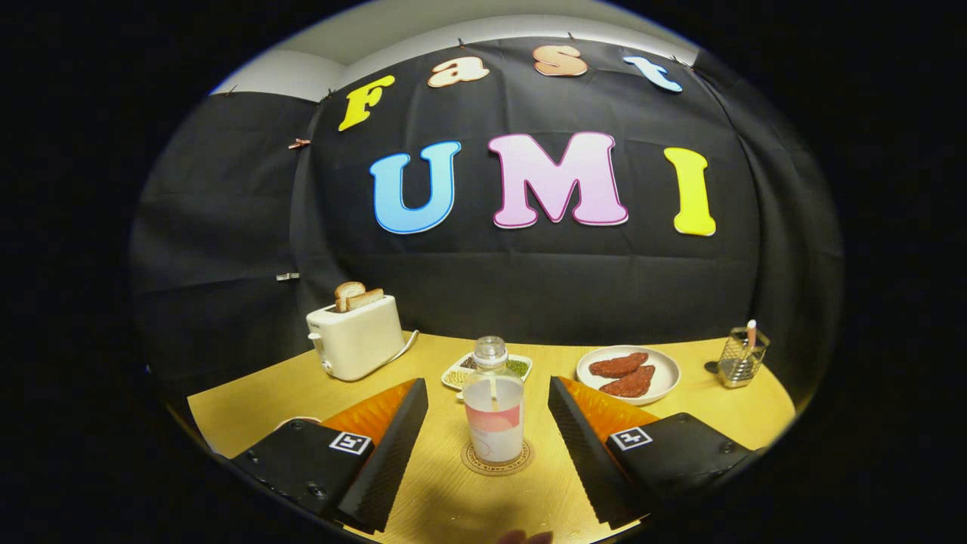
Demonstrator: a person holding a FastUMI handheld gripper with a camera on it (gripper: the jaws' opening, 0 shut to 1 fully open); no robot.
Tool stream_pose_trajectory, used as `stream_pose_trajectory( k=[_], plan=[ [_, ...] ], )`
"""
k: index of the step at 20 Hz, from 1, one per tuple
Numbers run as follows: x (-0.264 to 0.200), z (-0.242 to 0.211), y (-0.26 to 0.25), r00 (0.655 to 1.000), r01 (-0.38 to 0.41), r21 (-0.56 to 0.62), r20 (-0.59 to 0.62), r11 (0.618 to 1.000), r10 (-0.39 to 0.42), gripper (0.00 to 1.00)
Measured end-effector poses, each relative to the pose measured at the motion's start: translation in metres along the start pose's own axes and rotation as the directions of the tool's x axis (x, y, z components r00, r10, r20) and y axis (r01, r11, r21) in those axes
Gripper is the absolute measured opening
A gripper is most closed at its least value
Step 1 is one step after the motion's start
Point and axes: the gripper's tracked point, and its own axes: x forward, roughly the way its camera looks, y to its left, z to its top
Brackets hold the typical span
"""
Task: Take the bottle from table, then pour the juice into the cup, finally place the bottle on the coaster
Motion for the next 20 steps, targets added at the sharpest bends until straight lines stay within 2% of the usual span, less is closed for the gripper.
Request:
stream_pose_trajectory(
  k=[7, 12, 20],
  plan=[
    [-0.076, 0.069, 0.024, 1.0, 0.014, -0.055, 0.025, 0.998, -0.012, 0.98],
    [-0.122, 0.102, 0.028, 0.998, 0.036, -0.096, 0.048, 0.995, -0.031, 0.96],
    [-0.163, 0.11, 0.005, 0.991, 0.123, -0.083, 0.067, 0.989, -0.118, 0.96]
  ],
)
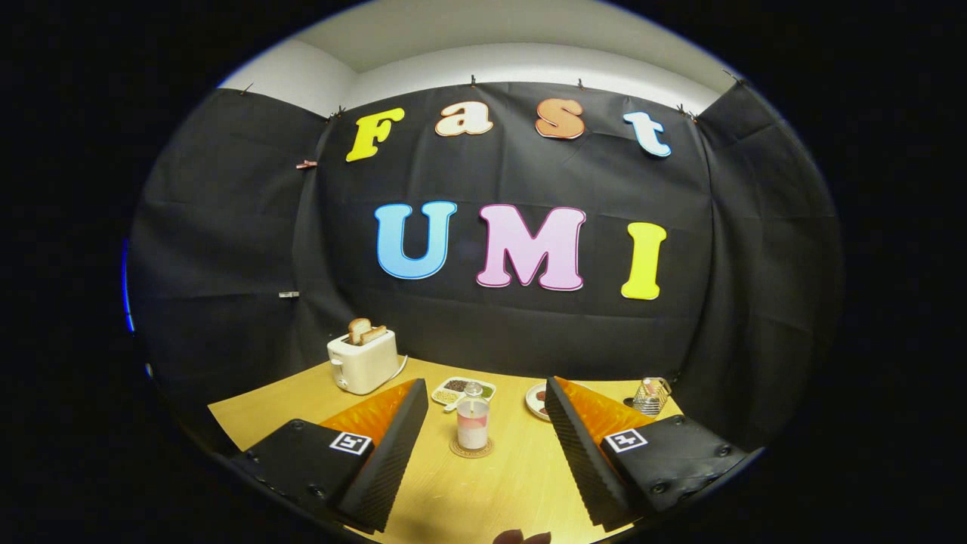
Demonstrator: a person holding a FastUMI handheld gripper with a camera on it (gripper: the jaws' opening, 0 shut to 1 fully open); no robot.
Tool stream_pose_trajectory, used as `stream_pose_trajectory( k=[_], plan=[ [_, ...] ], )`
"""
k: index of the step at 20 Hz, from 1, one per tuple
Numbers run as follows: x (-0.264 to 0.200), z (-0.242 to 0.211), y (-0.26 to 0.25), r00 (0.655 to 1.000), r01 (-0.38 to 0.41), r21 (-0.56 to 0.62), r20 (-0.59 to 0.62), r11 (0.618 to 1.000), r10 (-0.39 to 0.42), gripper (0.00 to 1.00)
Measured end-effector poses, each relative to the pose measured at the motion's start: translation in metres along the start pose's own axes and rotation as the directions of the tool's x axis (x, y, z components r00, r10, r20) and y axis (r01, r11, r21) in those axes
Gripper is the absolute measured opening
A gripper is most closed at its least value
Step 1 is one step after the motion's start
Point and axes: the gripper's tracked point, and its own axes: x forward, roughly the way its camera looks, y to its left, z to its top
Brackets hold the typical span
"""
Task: Take the bottle from table, then pour the juice into the cup, finally place the bottle on the coaster
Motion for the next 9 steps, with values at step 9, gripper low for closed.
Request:
stream_pose_trajectory(
  k=[9],
  plan=[
    [-0.005, 0.004, -0.019, 0.999, 0.05, 0.005, 0.013, 0.999, -0.05, 0.96]
  ],
)
